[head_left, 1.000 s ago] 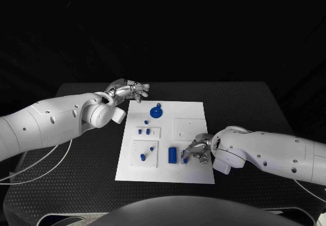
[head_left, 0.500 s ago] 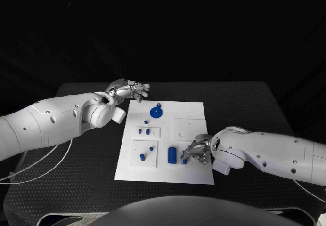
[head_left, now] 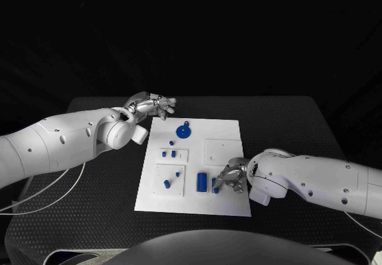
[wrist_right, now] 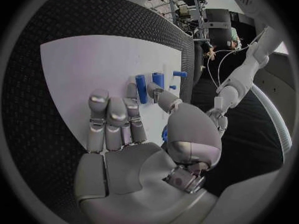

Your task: Assemble the parts on the task board

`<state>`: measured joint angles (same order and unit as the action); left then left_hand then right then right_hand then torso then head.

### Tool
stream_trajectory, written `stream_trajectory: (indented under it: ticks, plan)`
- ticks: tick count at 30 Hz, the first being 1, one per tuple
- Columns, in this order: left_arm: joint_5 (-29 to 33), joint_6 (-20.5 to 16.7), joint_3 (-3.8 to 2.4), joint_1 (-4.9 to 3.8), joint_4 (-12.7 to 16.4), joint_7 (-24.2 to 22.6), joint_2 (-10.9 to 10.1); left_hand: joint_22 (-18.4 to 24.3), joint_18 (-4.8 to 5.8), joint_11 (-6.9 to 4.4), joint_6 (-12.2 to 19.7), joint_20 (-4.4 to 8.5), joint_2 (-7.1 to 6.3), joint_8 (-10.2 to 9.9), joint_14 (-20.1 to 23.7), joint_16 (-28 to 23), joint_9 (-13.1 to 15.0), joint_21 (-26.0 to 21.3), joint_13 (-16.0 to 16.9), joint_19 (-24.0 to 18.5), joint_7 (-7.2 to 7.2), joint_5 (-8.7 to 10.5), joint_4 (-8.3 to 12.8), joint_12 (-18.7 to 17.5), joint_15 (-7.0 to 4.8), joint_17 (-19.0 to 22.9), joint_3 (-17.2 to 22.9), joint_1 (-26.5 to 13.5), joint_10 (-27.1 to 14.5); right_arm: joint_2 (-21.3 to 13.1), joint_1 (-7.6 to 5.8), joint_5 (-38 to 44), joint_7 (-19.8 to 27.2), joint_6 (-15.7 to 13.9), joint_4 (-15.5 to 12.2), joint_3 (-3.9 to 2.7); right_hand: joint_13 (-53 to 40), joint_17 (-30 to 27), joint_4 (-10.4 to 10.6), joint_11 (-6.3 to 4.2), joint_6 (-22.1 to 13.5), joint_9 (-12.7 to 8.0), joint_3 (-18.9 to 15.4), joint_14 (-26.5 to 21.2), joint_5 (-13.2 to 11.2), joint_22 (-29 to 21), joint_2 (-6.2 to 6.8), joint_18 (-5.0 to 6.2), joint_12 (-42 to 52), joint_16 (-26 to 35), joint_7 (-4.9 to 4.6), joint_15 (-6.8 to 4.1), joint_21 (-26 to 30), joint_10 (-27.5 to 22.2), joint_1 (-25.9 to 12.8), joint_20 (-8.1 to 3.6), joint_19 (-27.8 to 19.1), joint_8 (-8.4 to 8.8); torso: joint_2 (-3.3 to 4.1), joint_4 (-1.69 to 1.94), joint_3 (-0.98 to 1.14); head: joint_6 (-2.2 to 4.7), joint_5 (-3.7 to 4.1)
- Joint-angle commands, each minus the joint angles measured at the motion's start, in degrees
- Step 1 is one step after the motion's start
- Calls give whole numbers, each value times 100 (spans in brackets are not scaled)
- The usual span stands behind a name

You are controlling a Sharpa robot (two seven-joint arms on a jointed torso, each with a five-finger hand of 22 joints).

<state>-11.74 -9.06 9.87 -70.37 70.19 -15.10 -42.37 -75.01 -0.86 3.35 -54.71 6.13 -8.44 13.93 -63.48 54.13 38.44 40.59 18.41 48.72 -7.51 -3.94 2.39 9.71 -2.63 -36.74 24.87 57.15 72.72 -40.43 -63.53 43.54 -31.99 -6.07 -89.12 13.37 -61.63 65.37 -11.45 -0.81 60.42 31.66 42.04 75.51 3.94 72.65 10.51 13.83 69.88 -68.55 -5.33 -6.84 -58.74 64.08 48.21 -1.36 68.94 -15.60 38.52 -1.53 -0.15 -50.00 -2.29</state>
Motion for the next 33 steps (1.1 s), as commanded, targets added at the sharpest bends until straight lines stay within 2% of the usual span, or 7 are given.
stream_trajectory:
  ticks: [1, 8, 16, 21, 24, 27, 33]
  plan:
    - [-19, 76, -5, -10, 15, -30, 4, -106, -76, 2, 33, 218, -36, -23, 42, -36, 5, -20, -6, -38, -15, 28, -43, -17, -9, -6, 4, 26, -54, 26, 9, 71, 181, 96, -37, -5, -10, -6, 90, 8, -99, -38, -33, -52, -80, -9, 176, 117, -38, 42, -25, 8, 4, -55, -30, -22, -42, 48, 0, 1, 2, 0, -6]
    - [-21, 81, -5, -12, 14, -22, 2, -106, -76, 2, 33, 218, -38, -23, 42, -36, 6, -20, -6, -38, -16, 29, -46, -17, -9, -7, 2, 25, -55, 17, 9, 152, 200, 119, -24, -5, -26, 3, 111, 26, -155, -38, -256, -81, -74, -7, 318, 117, -33, 40, -44, 25, 1, -98, -35, -33, -79, 63, -1, -2, 1, 0, -20]
    - [-23, 82, -5, -13, 14, -20, 7, -106, -77, 2, 34, 218, -40, -24, 42, -36, 6, -20, -6, -38, -16, 29, -49, -17, -9, -7, 1, 26, -55, 5, 9, 176, 218, 79, -17, -5, -30, 6, 131, 25, -155, -31, -341, -88, -76, -8, 299, 117, -28, 38, -44, 26, -2, -105, -32, -37, -87, 55, 1, -2, 3, 0, -8]
    - [-24, 79, -5, -13, 13, -17, 4, -106, -77, 2, 34, 218, -41, -24, 42, -36, 6, -20, -6, -38, -16, 29, -50, -17, -9, -7, 1, 28, -56, -24, 9, 404, 326, 305, -40, -5, -32, 8, 110, 24, -161, -28, -406, -95, -56, -9, 364, 117, -26, 37, -43, 24, -2, -114, -2, -42, -99, 52, 1, 0, 4, 0, -10]
    - [-24, 79, -5, -13, 14, -17, 4, -106, -77, 2, 34, 218, -41, -24, 42, -36, 7, -20, -6, -38, -16, 29, -51, -17, -9, -7, 1, 28, -56, -36, 12, 560, 362, 461, -46, -5, -37, 12, 41, 23, -169, -21, -525, -108, -12, -5, 393, 117, -24, 36, -43, 24, -6, -130, 37, -44, -119, 48, 2, -3, 5, 0, -15]
    - [-25, 82, -5, -14, 17, -13, 1, -106, -77, 2, 34, 219, -40, -24, 42, -35, 7, -19, -6, -38, -16, 29, -51, -17, -9, -8, 1, 30, -56, -60, 20, 751, 388, 557, -53, -4, -49, 20, -125, 36, -233, -18, -759, -162, -32, 0, 420, 117, -27, 45, -63, 37, 7, -197, 108, -45, -188, 66, 2, -2, 5, 0, -12]
    - [-26, 83, -5, -14, 17, -12, 3, -106, -78, 1, 35, 219, -40, -24, 42, -35, 7, -19, -6, -38, -16, 28, -51, -16, -9, -8, 2, 33, -56, -63, 32, 1070, 376, 568, -57, -4, -62, 31, -374, 45, -256, -2, -951, -202, -94, 0, 406, 117, -9, 44, -65, 41, 12, -246, 364, -51, -230, 59, 0, -4, 4, 0, -9]
